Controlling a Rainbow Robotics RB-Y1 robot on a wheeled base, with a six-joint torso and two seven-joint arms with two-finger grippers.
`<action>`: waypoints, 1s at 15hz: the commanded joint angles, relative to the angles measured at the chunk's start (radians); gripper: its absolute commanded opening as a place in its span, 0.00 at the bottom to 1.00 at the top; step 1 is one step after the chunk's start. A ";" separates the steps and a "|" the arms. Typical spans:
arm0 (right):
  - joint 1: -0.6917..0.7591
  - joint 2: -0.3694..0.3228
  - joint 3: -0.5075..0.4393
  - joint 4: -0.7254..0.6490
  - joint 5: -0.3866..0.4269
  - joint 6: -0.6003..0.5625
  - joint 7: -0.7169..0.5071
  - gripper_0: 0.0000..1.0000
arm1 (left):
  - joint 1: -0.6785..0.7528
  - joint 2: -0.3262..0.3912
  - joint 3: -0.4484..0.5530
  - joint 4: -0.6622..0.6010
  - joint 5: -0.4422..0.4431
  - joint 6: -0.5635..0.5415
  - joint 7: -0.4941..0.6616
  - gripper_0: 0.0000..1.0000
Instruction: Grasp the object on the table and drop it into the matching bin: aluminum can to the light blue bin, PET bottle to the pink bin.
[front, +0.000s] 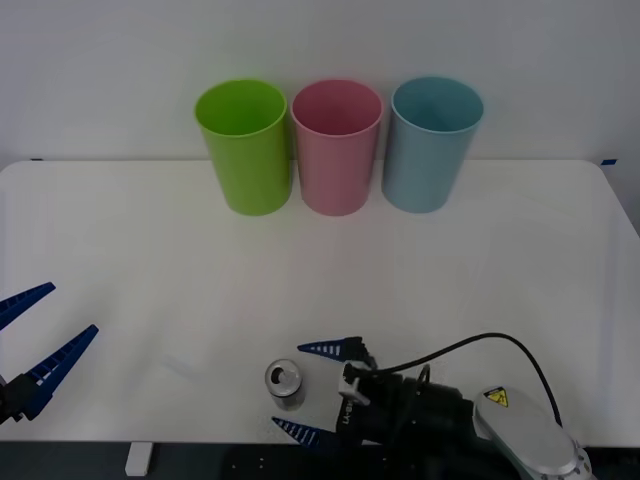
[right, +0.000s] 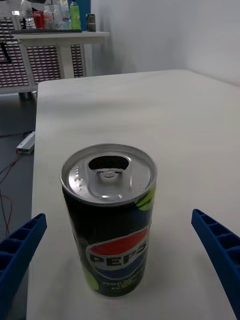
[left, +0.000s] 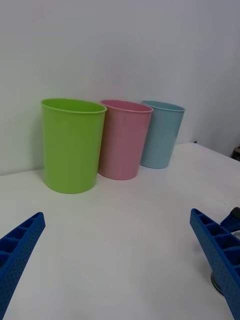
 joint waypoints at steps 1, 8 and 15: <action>-0.007 0.012 0.041 0.000 0.000 0.076 -0.001 1.00 | 0.000 0.000 0.000 0.000 0.000 0.000 0.000 1.00; -0.007 0.018 0.057 0.000 0.002 0.104 0.002 1.00 | 0.000 0.000 0.000 0.000 0.000 0.000 0.000 1.00; -0.008 0.018 0.059 0.000 0.005 0.113 -0.003 0.00 | 0.000 0.000 0.000 0.000 0.000 0.000 0.000 1.00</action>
